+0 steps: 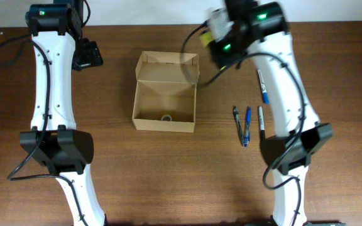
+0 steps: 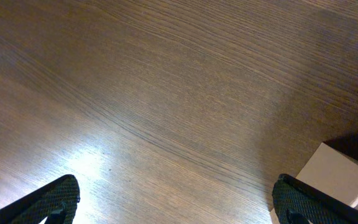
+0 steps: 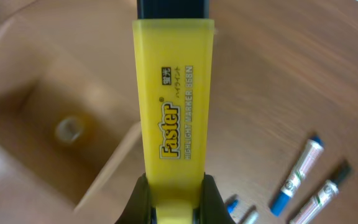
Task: Pack container
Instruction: 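Place the highlighter into the box with the right gripper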
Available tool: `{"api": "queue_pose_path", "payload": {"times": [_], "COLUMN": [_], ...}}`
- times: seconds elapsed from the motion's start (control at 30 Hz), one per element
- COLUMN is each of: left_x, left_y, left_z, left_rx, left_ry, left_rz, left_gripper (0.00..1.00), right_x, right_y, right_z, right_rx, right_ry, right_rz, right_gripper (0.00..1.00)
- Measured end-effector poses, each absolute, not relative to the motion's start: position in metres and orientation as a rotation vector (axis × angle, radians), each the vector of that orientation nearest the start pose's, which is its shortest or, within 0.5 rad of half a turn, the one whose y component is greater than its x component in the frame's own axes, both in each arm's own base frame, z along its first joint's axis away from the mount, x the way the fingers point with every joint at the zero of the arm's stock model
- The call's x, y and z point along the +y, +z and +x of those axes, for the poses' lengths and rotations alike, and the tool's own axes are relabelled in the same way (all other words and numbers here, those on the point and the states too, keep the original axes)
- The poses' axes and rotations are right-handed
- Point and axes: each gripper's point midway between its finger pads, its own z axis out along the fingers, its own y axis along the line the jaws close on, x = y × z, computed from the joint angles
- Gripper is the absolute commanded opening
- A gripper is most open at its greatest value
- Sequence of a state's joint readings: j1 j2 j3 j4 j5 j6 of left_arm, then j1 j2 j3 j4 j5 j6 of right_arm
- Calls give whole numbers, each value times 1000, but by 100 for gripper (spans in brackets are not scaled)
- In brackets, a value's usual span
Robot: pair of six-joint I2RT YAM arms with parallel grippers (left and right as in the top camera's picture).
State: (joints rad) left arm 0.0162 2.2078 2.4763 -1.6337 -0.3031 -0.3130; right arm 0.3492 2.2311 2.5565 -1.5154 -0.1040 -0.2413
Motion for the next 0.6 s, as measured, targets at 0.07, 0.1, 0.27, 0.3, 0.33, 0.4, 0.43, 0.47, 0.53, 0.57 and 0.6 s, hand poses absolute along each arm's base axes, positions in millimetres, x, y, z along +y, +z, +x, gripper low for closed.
{"api": "queue_pose_path", "payload": {"times": [0.07, 0.1, 0.27, 0.3, 0.33, 0.4, 0.43, 0.47, 0.53, 0.57, 0.6], "left_x": [59, 59, 59, 59, 59, 59, 59, 59, 59, 59, 59], "left_y": [216, 216, 216, 216, 216, 216, 216, 216, 216, 216, 216], "left_z": [445, 445, 445, 445, 445, 445, 445, 445, 445, 445, 445], "left_rx": [2823, 2823, 2823, 2823, 2823, 2823, 2823, 2823, 2823, 2823, 2823], "left_ry": [390, 390, 390, 390, 390, 390, 390, 390, 390, 390, 390], "left_rz": [-515, -515, -515, -515, -515, -515, -515, -515, -515, -515, -515], "left_gripper": [100, 100, 100, 100, 100, 100, 100, 100, 100, 100, 100], "right_x": [206, 221, 265, 271, 277, 286, 288, 290, 291, 290, 290], "right_y": [229, 227, 219, 216, 213, 201, 195, 186, 161, 151, 140], "right_z": [435, 427, 401, 399, 398, 398, 399, 400, 401, 401, 400], "right_rx": [2588, 2549, 2376, 2345, 2313, 2265, 2257, 2252, 2257, 2263, 2271], "right_ry": [170, 167, 155, 151, 147, 143, 142, 140, 138, 139, 140], "right_rz": [-1014, -1123, -1480, -1530, -1577, -1652, -1675, -1702, -1756, -1778, -1799], "right_gripper": [4, 4, 4, 4, 4, 4, 4, 4, 4, 4, 4]}}
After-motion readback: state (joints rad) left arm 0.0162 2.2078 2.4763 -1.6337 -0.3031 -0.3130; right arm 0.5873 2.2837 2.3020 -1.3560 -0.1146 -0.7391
